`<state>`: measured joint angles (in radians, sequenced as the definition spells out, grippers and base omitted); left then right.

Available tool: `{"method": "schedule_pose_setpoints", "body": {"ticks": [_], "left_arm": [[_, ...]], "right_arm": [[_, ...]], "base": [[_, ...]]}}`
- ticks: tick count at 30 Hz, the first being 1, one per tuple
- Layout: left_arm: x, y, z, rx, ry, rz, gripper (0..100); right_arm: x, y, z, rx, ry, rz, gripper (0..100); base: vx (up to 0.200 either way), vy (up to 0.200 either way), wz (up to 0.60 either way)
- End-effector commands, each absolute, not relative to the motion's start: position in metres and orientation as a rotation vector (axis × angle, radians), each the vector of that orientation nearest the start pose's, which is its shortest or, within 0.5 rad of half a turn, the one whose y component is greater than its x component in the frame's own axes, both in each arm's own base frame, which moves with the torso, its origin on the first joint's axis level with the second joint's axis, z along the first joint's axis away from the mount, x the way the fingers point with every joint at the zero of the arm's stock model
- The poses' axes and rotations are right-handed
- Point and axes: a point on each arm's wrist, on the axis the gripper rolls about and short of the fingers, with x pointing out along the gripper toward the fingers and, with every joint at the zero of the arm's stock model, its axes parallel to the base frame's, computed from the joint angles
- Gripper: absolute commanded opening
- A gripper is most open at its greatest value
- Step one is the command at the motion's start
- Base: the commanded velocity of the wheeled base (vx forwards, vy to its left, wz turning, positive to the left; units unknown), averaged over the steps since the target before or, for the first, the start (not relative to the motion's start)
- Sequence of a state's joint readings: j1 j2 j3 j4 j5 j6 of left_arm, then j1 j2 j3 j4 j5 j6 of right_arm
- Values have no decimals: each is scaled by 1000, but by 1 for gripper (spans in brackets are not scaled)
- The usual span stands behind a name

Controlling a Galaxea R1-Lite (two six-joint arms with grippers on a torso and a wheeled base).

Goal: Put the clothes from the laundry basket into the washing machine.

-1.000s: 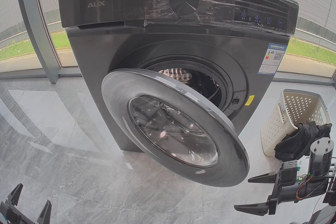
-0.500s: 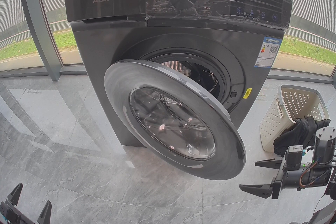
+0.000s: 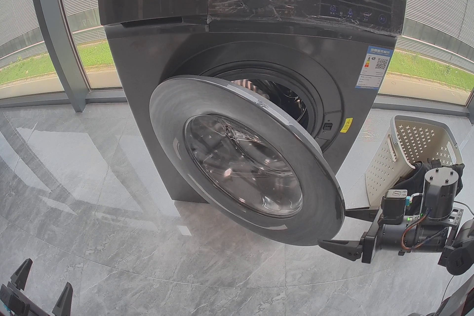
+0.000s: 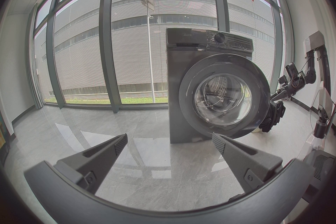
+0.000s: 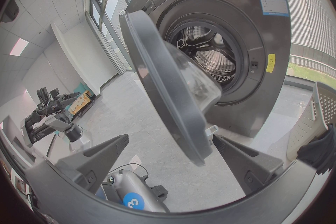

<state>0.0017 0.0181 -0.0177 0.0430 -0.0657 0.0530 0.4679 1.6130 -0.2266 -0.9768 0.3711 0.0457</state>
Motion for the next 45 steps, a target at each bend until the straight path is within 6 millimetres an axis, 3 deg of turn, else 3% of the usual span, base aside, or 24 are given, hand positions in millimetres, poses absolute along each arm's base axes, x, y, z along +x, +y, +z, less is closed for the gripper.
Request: {"method": "schedule_pose_setpoints", "body": {"ticks": [1, 4, 9, 13, 19, 22, 24, 32, 39, 45], "left_arm": [[-23, -2, 71, 51, 41, -66, 100], [-23, -2, 71, 51, 41, -66, 100], [-23, -2, 71, 51, 41, -66, 100], [-23, -2, 71, 51, 41, -66, 100], [-23, -2, 71, 51, 41, -66, 100], [-23, -2, 71, 51, 41, -66, 100], [-23, -2, 71, 51, 41, -66, 100], [-23, -2, 71, 49, 41, -65, 100], [-23, -2, 71, 48, 41, -65, 100], [-23, -2, 71, 49, 41, -65, 100]], "right_arm": [[180, 112, 87, 36, 521, 853, 100], [159, 118, 94, 92, 530, 911, 100], [134, 108, 103, 102, 494, 949, 100], [124, 101, 110, 119, 451, 960, 100], [143, 99, 132, 183, 349, 868, 100], [174, 90, 152, 256, 268, 684, 100], [184, 89, 151, 275, 279, 637, 100], [208, 100, 109, 237, 446, 538, 100], [198, 121, 95, 199, 517, 598, 100], [174, 134, 87, 143, 561, 682, 100]], "base": [[0, 0, 0], [0, 0, 0], [0, 0, 0], [0, 0, 0], [0, 0, 0], [0, 0, 0], [0, 0, 0], [0, 0, 0], [0, 0, 0], [0, 0, 0]]}}
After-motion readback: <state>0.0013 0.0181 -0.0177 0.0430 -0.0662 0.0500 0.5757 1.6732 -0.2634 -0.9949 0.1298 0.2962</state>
